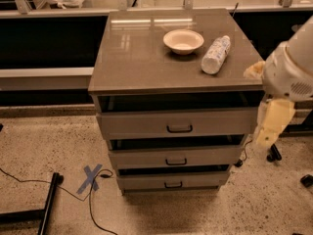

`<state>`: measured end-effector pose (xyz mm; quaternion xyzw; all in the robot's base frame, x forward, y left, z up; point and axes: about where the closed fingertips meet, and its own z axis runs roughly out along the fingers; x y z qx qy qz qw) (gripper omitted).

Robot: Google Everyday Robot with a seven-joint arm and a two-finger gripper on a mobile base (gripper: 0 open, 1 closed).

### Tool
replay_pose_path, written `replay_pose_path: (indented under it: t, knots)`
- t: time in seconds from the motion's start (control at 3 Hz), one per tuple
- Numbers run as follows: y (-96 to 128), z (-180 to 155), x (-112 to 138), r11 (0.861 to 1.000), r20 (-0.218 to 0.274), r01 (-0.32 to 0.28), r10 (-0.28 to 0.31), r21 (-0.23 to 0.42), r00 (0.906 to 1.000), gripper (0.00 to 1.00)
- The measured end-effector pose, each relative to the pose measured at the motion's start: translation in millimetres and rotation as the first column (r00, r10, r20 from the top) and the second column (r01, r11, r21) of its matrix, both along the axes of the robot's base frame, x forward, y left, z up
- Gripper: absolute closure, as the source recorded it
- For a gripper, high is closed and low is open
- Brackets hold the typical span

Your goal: Open middle drawer

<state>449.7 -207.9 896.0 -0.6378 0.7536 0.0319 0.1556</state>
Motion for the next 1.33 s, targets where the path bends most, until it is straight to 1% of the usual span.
replay_pose_path:
  t: [0.33,0.67,1.0,1.33]
  knots:
    - [-0.1,-75.6,-0.4,0.992,-0.003,-0.027,0.028,0.127,0.9996,0.0]
    - [-3.0,-77.3,14.9,0.99,0.063,-0.015,0.007,0.137,0.998,0.0]
    - [4.7,-94.6,13.2,0.985,0.071,-0.026,0.014,0.17,0.9974,0.0]
    - [8.2,-126.3,15.4,0.978,0.166,-0.098,0.067,0.185,0.9838,0.0]
